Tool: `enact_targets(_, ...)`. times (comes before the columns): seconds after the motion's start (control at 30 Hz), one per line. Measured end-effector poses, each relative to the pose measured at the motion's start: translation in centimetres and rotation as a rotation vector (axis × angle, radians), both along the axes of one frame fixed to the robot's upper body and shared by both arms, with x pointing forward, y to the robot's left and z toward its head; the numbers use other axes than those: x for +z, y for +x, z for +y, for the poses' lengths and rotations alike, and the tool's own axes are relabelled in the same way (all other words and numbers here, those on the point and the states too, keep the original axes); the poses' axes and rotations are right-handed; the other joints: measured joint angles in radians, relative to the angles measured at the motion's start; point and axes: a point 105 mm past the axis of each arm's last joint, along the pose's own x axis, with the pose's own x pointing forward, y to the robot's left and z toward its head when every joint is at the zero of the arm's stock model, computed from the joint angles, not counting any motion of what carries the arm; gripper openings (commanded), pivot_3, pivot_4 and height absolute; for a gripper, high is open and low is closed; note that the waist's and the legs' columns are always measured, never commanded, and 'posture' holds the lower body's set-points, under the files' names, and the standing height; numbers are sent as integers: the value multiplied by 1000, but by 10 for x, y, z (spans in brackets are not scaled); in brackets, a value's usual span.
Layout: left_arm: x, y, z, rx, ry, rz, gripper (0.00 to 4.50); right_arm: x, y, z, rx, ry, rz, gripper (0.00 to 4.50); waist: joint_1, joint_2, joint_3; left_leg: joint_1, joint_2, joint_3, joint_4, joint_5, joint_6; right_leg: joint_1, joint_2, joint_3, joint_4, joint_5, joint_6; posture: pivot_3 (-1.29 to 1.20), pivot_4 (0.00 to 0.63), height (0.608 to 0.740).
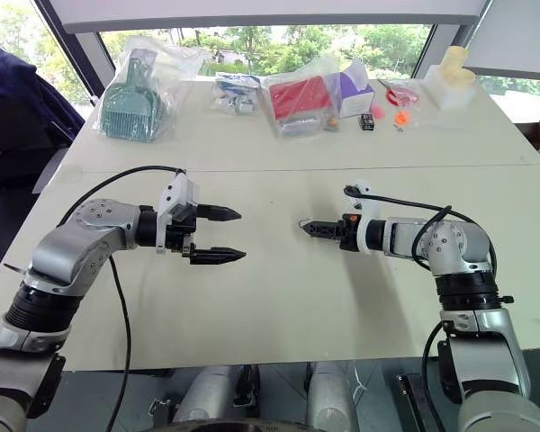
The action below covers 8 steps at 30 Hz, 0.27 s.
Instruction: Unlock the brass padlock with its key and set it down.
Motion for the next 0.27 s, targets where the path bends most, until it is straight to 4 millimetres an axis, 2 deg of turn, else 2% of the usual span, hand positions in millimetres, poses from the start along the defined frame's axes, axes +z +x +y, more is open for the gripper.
enact_targets(0.03,0,0,0,4,-1,-2,4500,2,-1,-3,14,-28,-20,4411,3,0,0,0,0,0,0,0,0,0,0,0,0,0,0,0,150,735)
enact_targets(0.13,1,2,3,24,-4,-8,4500,2,-6,-35,-1,-222,-96,4411,20,0,0,0,-1,0,1,0,0,0,-1,0,-1,0,0,0,150,735)
enact_targets(0.23,1,3,6,39,-2,-7,4500,2,-9,-55,-17,-333,-135,4411,22,0,0,0,-1,0,1,0,0,0,-1,0,-1,0,0,0,150,735)
enact_targets(0.27,0,1,6,48,-16,2,4500,8,-31,-83,4,-471,-223,4411,33,2,1,-1,-2,0,0,0,-1,-1,-2,0,-1,-1,1,0,150,735)
